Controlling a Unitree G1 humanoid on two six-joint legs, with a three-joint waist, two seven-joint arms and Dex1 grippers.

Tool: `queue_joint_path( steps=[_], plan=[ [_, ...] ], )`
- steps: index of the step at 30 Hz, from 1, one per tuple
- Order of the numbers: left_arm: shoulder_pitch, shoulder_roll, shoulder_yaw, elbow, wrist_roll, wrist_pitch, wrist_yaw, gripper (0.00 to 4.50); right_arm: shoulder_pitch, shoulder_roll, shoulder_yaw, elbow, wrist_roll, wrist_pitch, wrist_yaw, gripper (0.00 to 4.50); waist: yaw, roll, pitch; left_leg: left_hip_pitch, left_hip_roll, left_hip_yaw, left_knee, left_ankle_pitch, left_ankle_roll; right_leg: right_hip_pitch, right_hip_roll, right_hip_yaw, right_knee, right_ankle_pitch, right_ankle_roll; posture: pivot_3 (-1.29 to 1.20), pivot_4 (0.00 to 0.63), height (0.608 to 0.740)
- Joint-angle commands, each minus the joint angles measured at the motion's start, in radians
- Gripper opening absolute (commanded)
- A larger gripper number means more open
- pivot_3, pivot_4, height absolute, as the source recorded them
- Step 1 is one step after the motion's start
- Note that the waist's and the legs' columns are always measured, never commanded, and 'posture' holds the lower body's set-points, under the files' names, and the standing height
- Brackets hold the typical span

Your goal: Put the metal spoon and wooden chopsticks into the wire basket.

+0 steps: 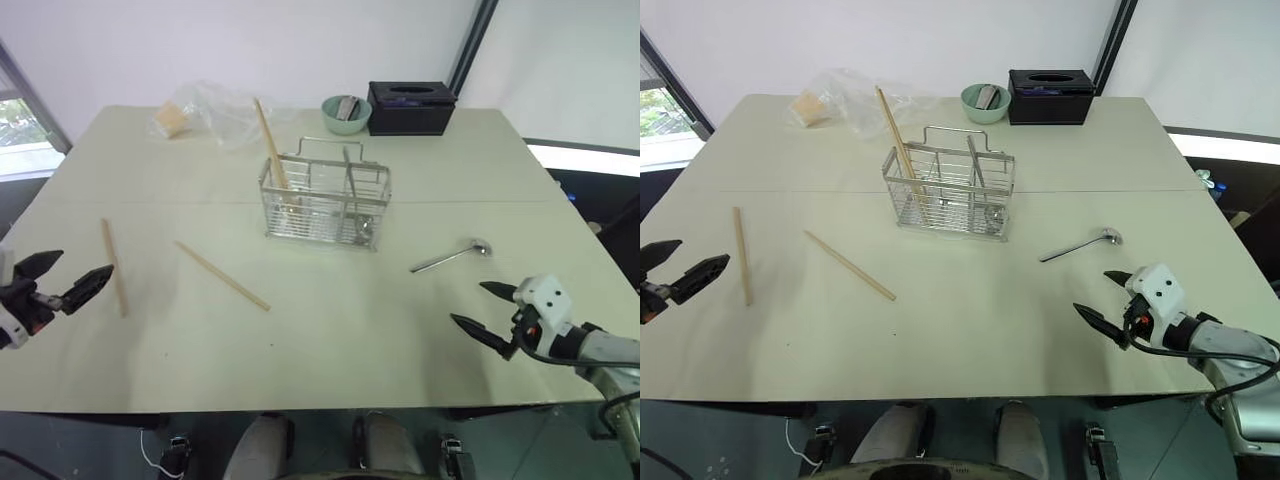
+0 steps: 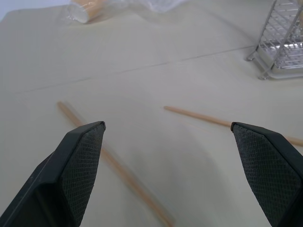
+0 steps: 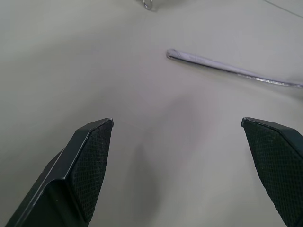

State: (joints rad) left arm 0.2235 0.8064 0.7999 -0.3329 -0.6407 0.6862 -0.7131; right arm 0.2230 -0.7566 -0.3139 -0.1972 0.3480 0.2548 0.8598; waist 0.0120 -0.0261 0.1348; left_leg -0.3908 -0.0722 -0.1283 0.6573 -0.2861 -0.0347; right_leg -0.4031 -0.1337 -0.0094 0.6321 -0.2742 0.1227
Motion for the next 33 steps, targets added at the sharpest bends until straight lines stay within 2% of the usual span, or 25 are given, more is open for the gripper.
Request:
queue_joint_path(
  steps=[1,12,21,25,30,33],
  plan=[
    [-0.017,0.024,-0.001,-0.007,0.002,-0.02,-0.01,4.5,-0.012,-0.002,-0.035,-0.043,0.018,-0.005,-0.01,4.48,-0.001,0.0,0.0,0.0,0.0,0.0,0.0,0.0,0.0,0.001,0.0,0.0,0.0,0.0,0.0,0.0,0.15,0.649],
    [-0.054,0.018,-0.022,0.0,0.007,-0.019,0.007,4.5,-0.04,-0.018,-0.032,-0.037,0.012,-0.014,-0.009,4.48,0.002,0.0,0.0,0.0,0.0,0.0,0.001,0.0,0.0,0.0,0.0,0.0,0.001,0.0,0.0,0.0,0.15,0.649],
    [-0.092,0.032,-0.054,-0.055,-0.006,-0.011,0.005,4.5,-0.141,-0.071,0.003,0.05,-0.044,-0.08,0.038,4.48,0.001,0.0,0.0,0.0,0.0,0.0,0.002,0.0,0.0,0.0,0.0,0.0,0.001,0.0,0.0,0.0,0.15,0.649],
    [-0.119,0.05,-0.099,-0.126,-0.06,0.027,-0.018,4.5,-0.279,-0.133,0.029,0.152,-0.061,-0.122,0.091,4.48,0.0,0.002,0.001,0.0,0.0,0.001,0.005,0.0,0.0,0.0,0.0,0.0,0.001,0.0,0.0,0.0,0.15,0.649],
    [-0.113,0.132,-0.264,-0.269,-0.111,0.043,-0.152,4.5,-0.544,-0.216,0.156,0.368,-0.118,-0.272,0.278,4.48,-0.004,0.003,0.002,0.0,0.0,0.003,0.006,0.0,0.0,0.003,0.0,-0.001,0.001,0.001,-0.001,0.0,0.15,0.649],
    [-0.199,0.166,-0.367,-0.274,-0.126,0.046,-0.181,4.5,-0.733,-0.225,0.264,0.563,-0.197,-0.406,0.391,4.48,-0.007,0.002,0.001,0.0,0.0,0.003,0.004,0.0,0.001,0.002,0.0,-0.001,0.001,0.001,-0.001,0.0,0.15,0.649]
  ],
)
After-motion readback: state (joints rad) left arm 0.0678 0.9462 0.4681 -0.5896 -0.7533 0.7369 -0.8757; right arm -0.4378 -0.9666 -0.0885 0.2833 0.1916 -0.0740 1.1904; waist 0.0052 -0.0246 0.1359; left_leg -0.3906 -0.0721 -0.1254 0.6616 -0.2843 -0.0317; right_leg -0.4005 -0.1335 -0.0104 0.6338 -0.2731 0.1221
